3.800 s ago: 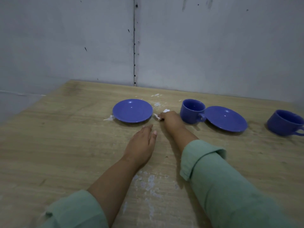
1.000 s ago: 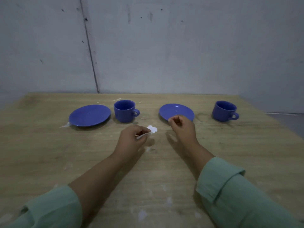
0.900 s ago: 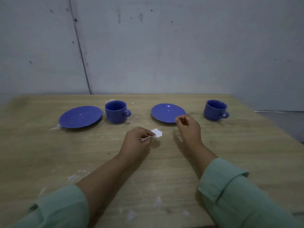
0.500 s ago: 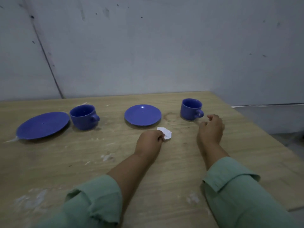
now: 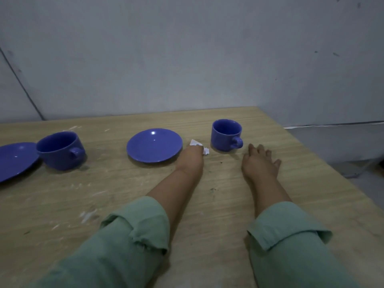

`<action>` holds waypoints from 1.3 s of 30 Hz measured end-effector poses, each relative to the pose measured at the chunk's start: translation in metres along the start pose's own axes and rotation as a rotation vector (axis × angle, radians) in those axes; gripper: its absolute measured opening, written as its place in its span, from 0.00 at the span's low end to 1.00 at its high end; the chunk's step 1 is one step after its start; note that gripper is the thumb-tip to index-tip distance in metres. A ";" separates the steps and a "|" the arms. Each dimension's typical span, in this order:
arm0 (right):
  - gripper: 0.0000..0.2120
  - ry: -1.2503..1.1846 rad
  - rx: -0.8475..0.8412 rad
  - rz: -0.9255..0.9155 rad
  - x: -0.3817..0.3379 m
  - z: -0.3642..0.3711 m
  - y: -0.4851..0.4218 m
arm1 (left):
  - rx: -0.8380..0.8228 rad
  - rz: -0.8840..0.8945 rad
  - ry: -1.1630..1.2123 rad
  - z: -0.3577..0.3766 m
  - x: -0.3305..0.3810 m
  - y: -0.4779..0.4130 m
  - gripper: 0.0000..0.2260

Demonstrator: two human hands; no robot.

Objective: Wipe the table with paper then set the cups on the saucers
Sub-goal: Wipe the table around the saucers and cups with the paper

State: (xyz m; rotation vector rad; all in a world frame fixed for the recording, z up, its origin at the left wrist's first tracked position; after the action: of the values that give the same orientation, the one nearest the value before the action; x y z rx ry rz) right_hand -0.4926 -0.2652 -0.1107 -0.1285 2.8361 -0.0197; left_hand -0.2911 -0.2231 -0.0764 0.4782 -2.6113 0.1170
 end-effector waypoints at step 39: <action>0.27 0.007 -0.093 -0.021 0.006 0.001 0.004 | -0.074 0.046 0.033 -0.001 0.009 0.001 0.14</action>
State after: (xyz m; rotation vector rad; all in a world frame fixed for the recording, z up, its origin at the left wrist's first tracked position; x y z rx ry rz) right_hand -0.4986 -0.2617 -0.1141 -0.1786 2.8430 0.1073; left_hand -0.2980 -0.2247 -0.0711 0.3867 -2.5844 0.0431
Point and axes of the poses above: each hand's wrist, its own y-axis away from the middle knuckle, its own z-axis out of the palm, x = y × z, the point moved 10 cm from there along -y, towards the middle knuckle, and after that the axes turned 15 degrees about -z, right-handed, at the moved point
